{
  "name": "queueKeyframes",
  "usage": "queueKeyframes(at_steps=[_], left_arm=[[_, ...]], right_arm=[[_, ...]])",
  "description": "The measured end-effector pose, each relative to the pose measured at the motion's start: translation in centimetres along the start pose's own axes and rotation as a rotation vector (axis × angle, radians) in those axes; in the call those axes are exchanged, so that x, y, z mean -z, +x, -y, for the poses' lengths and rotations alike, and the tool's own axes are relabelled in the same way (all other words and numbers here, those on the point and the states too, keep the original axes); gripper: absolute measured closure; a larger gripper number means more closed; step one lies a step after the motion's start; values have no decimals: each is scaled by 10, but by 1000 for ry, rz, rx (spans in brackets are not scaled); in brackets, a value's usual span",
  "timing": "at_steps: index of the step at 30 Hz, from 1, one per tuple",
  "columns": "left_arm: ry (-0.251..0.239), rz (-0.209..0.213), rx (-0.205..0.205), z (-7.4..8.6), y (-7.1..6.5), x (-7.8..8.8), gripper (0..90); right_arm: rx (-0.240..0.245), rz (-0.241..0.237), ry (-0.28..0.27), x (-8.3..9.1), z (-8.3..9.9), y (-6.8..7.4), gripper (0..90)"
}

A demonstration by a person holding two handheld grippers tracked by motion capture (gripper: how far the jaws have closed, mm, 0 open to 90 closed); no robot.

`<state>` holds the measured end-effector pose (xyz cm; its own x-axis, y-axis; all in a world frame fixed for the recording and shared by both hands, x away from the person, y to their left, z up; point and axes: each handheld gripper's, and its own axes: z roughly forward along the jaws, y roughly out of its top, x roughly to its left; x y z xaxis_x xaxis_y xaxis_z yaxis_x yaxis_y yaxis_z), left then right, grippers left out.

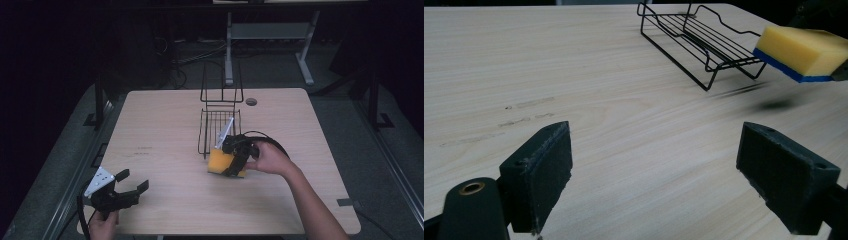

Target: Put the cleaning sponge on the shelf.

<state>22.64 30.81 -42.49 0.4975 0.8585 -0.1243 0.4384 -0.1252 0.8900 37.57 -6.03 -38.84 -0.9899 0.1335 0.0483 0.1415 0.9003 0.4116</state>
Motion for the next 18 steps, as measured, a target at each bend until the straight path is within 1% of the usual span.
queueKeyframes(at_steps=[4,8,12,14,17,18], left_arm=[[0,1,1,0,1,0,140],[6,0,2,0,2,-1,140],[3,-2,5,0,4,-1,140],[5,-2,10,0,5,-1,140],[5,-2,11,0,5,-2,140],[5,-3,11,0,5,-1,140]], right_arm=[[-3,6,21,-1,-4,-5,214],[-8,12,26,-1,-9,-13,214],[-10,8,42,-2,-16,-23,214],[-16,-4,25,-2,-18,-27,214],[-15,6,40,-1,-21,-32,213],[-15,1,45,-2,-22,-34,212]])
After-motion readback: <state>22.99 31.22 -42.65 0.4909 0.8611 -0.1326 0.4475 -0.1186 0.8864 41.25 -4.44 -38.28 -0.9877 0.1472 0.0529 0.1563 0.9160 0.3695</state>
